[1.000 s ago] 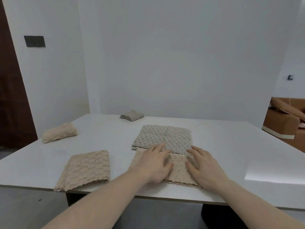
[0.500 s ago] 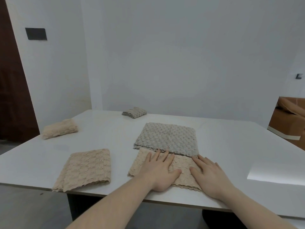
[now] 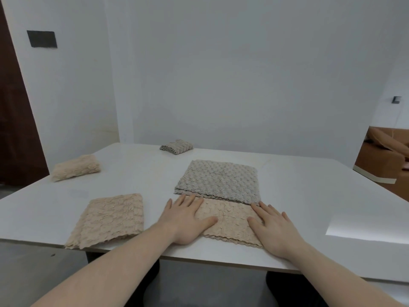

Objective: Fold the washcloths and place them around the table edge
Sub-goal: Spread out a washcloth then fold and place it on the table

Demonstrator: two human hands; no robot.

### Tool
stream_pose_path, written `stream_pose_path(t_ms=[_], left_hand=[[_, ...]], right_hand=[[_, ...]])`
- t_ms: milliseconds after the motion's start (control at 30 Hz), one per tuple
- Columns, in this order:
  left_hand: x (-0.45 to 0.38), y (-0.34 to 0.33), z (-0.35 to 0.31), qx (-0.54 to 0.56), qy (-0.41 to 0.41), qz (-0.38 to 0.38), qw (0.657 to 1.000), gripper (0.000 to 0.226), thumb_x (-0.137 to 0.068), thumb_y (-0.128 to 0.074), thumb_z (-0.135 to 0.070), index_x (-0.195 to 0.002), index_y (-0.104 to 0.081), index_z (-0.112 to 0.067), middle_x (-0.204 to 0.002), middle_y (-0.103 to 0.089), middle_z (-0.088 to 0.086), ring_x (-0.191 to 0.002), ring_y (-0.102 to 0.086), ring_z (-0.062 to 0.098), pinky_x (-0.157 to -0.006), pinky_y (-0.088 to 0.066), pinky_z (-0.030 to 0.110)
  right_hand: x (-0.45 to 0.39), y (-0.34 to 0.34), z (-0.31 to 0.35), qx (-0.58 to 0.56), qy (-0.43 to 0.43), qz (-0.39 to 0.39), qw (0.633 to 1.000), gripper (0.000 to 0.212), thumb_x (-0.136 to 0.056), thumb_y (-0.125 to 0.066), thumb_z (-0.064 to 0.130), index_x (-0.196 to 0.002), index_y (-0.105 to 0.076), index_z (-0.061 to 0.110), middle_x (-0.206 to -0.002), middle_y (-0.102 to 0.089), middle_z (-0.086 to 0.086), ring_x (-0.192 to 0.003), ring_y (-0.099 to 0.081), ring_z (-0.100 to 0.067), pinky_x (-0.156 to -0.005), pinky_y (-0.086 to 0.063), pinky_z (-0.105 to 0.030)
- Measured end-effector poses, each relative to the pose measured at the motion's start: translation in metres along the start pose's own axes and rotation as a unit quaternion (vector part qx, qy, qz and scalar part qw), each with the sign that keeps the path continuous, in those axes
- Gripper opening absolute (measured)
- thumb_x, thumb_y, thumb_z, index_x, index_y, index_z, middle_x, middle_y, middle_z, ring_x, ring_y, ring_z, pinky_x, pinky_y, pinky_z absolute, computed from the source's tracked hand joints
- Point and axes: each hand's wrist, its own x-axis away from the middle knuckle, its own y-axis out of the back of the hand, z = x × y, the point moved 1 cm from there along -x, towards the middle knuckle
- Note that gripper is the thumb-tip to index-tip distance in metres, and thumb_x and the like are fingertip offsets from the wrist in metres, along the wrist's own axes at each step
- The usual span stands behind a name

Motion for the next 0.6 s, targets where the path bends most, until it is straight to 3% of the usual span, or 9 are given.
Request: stream_pose_path(t_ms=[333,500,600], left_hand=[[0.007,0.003,0.022,0.012,0.049,-0.016,0.999,0.097,-0.085,-0.017,-0.088,-0.163,-0.004,-0.032,-0.17,0.004,-0.009,-0.157,0.004,0.019,-0.127,0.003,0.045],[0.009,0.002,0.023,0.017,0.046,-0.016,0.999,0.097,-0.085,-0.016,-0.088,-0.163,-0.002,-0.03,-0.17,0.006,-0.008,-0.157,0.006,0.019,-0.127,0.003,0.045],[0.009,0.001,0.024,0.017,0.043,-0.018,0.999,0.098,-0.085,-0.016,-0.087,-0.163,-0.002,-0.029,-0.17,0.008,-0.008,-0.157,0.006,0.02,-0.127,0.002,0.046]], right_hand=[[0.002,0.0,0.002,-0.002,0.001,-0.008,1.0,0.063,-0.101,-0.025,0.056,-0.159,-0.015,0.032,-0.167,-0.011,0.007,-0.154,-0.008,-0.016,-0.124,-0.007,-0.043],[0.014,0.005,0.003,-0.099,0.0,-0.137,0.986,0.059,-0.099,-0.044,0.047,-0.153,-0.035,0.026,-0.159,-0.033,0.005,-0.147,-0.027,-0.011,-0.118,-0.017,-0.027],[0.01,0.003,0.003,-0.04,-0.004,-0.099,0.994,0.057,-0.099,-0.038,0.049,-0.152,-0.04,0.027,-0.158,-0.036,0.006,-0.145,-0.03,-0.011,-0.119,-0.02,-0.031]])
